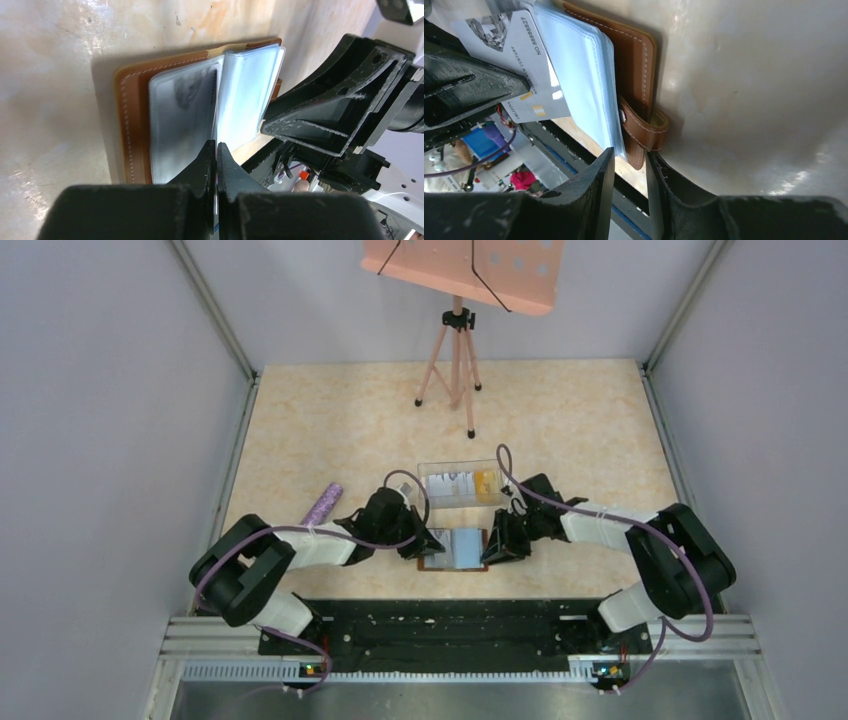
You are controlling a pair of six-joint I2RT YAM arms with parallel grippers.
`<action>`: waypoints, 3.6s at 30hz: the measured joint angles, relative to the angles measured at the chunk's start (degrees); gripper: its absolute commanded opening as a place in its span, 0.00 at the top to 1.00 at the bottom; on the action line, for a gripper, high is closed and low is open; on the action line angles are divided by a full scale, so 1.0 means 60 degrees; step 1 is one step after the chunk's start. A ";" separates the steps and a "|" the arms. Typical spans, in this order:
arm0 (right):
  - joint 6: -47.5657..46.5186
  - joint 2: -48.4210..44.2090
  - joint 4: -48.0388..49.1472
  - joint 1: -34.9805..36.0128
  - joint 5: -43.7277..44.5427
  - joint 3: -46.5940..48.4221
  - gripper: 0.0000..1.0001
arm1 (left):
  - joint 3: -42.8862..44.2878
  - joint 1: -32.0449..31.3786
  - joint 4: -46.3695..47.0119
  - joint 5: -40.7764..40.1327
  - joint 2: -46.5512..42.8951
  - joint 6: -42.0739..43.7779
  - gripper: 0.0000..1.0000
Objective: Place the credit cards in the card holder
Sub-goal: Insert the credit card into the card holder.
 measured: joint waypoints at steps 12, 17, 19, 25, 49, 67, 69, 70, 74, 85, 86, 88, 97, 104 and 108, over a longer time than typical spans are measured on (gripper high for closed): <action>0.0178 -0.0455 -0.0525 0.0240 0.0492 0.0095 0.67 | -0.0433 -0.0004 0.0259 -0.0047 -0.0772 0.0470 1.00; 0.0051 -0.0426 -0.0619 0.0240 0.0645 0.0171 0.67 | -0.0404 -0.0004 0.0601 0.0164 -0.0412 0.0845 1.00; 0.0040 -0.0393 -0.0623 0.0240 0.0652 0.0171 0.68 | -0.0277 -0.0004 0.0492 0.0182 -0.0284 0.1060 1.00; 0.0033 -0.0138 -0.0619 0.0240 0.0565 0.0229 0.69 | 0.0262 -0.0004 0.0390 0.0397 0.0233 0.1523 1.00; -0.0015 0.0076 -0.0550 0.0240 0.0390 0.0310 0.72 | 0.0168 -0.0007 0.1555 0.1089 0.1162 0.0743 1.00; -0.0011 0.0248 -0.0353 0.0237 0.0240 0.0306 0.77 | 0.0747 -0.0506 0.0845 0.0732 0.1341 0.0627 1.00; -0.0011 0.0251 -0.0375 0.0237 0.0229 0.0306 0.77 | 0.0812 -0.0528 0.0874 0.0798 0.1417 0.0652 1.00; -0.0011 0.0251 -0.0375 0.0237 0.0229 0.0306 0.77 | 0.0816 -0.0528 0.0867 0.0798 0.1421 0.0656 1.00; -0.0015 0.0251 -0.0375 0.0233 0.0222 0.0306 0.77 | 0.0925 -0.0539 0.0619 0.0761 0.1417 0.0736 0.84; -0.0011 0.0288 -0.0331 0.0237 0.0178 0.0302 0.77 | 0.2554 -0.1067 -0.2794 -0.0178 0.1344 0.1825 0.57; -0.0011 0.0288 -0.0331 0.0237 0.0178 0.0302 0.77 | 0.2725 -0.1089 -0.3184 -0.0310 0.1344 0.1942 0.57; -0.0011 0.0288 -0.0331 0.0237 0.0178 0.0306 0.77 | 0.3049 -0.1147 -0.3887 -0.0546 0.1377 0.2167 0.57; -0.0036 0.0328 -0.0379 0.0240 0.0171 0.0357 0.76 | 0.4430 -0.1523 -0.5876 -0.1362 0.2000 0.2965 0.61; -0.0069 0.0397 -0.0408 0.0240 0.0138 0.0426 0.76 | 0.4291 -0.1534 -0.5417 -0.0885 0.2058 0.3009 0.85; -0.0084 0.0397 -0.0375 0.0240 0.0095 0.0426 0.76 | 0.3993 -0.1523 -0.4794 -0.0499 0.2058 0.2958 0.90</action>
